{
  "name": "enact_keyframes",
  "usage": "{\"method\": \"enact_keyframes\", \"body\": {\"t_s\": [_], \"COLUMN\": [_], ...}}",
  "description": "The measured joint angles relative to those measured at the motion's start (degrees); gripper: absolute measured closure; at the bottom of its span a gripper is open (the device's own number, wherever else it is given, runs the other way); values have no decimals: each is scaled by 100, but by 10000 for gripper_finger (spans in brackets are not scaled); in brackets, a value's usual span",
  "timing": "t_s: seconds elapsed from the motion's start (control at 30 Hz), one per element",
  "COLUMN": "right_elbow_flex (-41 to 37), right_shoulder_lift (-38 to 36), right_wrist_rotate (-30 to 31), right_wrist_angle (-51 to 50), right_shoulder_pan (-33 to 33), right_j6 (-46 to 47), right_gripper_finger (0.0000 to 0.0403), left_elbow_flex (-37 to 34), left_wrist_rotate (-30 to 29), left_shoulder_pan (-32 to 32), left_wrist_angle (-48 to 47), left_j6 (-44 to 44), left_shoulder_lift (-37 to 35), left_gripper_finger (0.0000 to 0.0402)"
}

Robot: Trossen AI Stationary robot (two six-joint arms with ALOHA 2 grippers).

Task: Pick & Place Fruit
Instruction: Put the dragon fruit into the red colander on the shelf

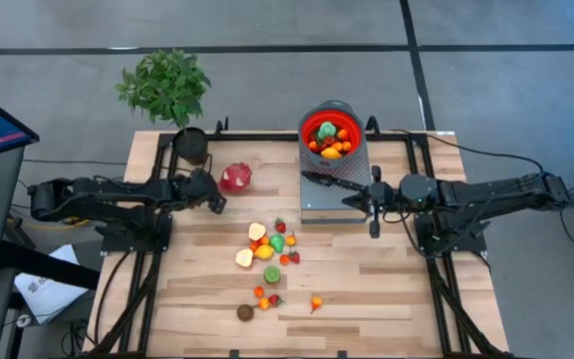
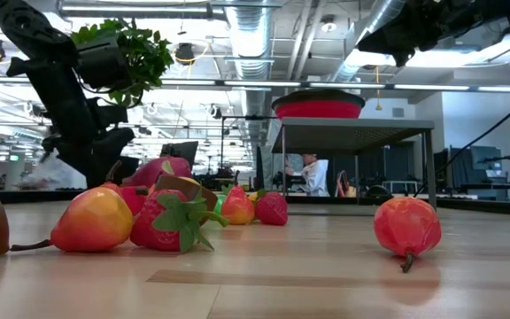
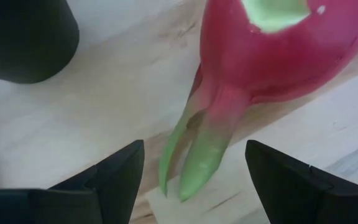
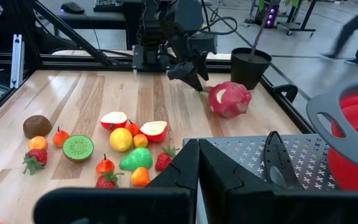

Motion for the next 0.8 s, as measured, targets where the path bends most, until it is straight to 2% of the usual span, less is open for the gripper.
{"method": "enact_keyframes", "body": {"t_s": [0.33,0.57,0.8], "right_elbow_flex": [0,0,0], "right_shoulder_lift": [0,0,0], "right_wrist_rotate": [0,0,0], "right_wrist_angle": [4,24,48], "right_shoulder_pan": [0,0,2], "right_j6": [0,0,0], "right_gripper_finger": [400,400,400], "left_elbow_flex": [0,0,0], "left_wrist_rotate": [-37,-50,-325], "left_shoulder_pan": [-2,-2,-2], "left_wrist_angle": [74,200,439], "left_j6": [-2,-4,-4], "left_shoulder_lift": [81,639,983], "left_gripper_finger": [128,128,128]}}
